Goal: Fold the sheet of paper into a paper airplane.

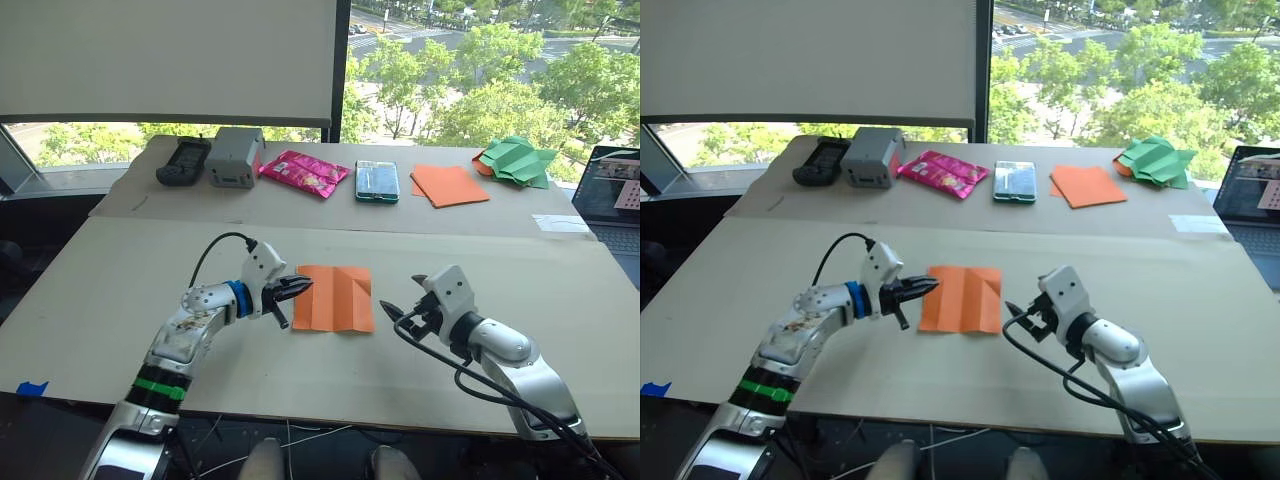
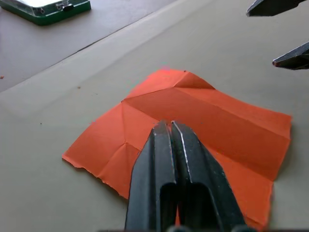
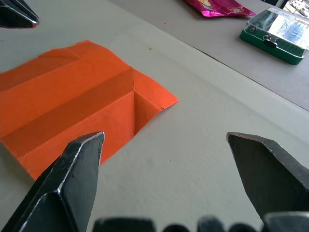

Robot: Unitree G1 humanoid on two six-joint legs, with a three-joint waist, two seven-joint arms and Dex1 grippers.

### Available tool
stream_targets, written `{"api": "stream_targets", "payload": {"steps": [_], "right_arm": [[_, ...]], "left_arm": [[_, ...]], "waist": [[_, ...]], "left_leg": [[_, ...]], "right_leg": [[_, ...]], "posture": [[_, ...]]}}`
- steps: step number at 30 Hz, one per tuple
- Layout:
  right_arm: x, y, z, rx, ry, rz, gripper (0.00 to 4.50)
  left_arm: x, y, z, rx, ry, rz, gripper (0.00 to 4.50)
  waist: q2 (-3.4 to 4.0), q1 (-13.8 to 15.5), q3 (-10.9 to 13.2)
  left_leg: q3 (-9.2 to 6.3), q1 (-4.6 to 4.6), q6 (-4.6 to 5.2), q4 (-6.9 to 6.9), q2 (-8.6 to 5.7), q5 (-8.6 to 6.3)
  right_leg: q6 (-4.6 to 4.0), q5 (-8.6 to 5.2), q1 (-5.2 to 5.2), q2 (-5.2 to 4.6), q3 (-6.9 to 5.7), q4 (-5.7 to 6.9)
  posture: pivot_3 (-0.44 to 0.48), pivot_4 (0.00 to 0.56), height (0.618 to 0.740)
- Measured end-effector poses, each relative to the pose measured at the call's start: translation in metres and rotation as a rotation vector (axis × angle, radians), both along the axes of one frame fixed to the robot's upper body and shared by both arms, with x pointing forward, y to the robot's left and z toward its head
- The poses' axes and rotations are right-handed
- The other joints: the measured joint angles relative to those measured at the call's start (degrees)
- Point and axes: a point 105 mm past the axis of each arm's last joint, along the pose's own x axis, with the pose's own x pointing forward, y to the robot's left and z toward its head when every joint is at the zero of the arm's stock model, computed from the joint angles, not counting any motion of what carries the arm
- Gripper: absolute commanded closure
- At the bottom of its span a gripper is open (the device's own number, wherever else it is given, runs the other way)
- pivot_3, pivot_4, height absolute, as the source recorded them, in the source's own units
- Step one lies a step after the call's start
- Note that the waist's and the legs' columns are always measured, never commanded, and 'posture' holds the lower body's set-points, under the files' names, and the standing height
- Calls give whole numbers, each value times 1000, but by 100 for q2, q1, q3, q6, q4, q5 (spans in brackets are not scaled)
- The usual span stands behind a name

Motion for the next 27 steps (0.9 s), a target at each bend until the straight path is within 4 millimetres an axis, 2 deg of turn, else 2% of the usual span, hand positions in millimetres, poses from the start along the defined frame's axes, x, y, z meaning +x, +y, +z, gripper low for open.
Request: {"api": "stream_targets", "payload": {"steps": [5,9,14,17,21,27], "right_arm": [[-2,0,-2,-7,7,-19,0],[-3,0,0,-12,0,-32,0],[-5,0,-2,-15,21,-40,0],[-5,-3,-8,-44,51,-47,765],[-6,-9,-33,-120,155,-60,2207],[-13,7,-43,-142,197,31,4250]], "left_arm": [[5,-8,-27,102,39,-24,4483],[4,-8,-32,164,13,-60,4483],[1,-4,-36,215,-6,-83,4483],[0,-4,-37,215,-4,-85,4500],[0,-4,-37,214,-4,-85,4500],[-2,-3,-38,208,0,-78,4500]], "waist": [[0,-25,0],[2,-9,-14],[10,-19,-43],[21,-18,-58],[20,-15,-65],[19,-19,-70]], "left_leg": [[0,-1,21,-4,0,13],[0,26,-22,-2,1,-14],[0,27,-24,-2,2,-15],[0,27,-23,-2,2,-14],[1,25,-22,-1,2,-14],[0,27,-18,-1,2,-12]], "right_leg": [[1,1,-2,6,10,4],[3,-2,-1,6,9,0],[3,-3,-1,6,10,1],[3,-3,-1,6,11,2],[3,-3,-2,6,11,2],[4,-4,0,6,12,3]], "posture": [[0,150,702],[0,150,702],[0,150,702],[0,150,702],[0,150,702],[0,150,702]]}}
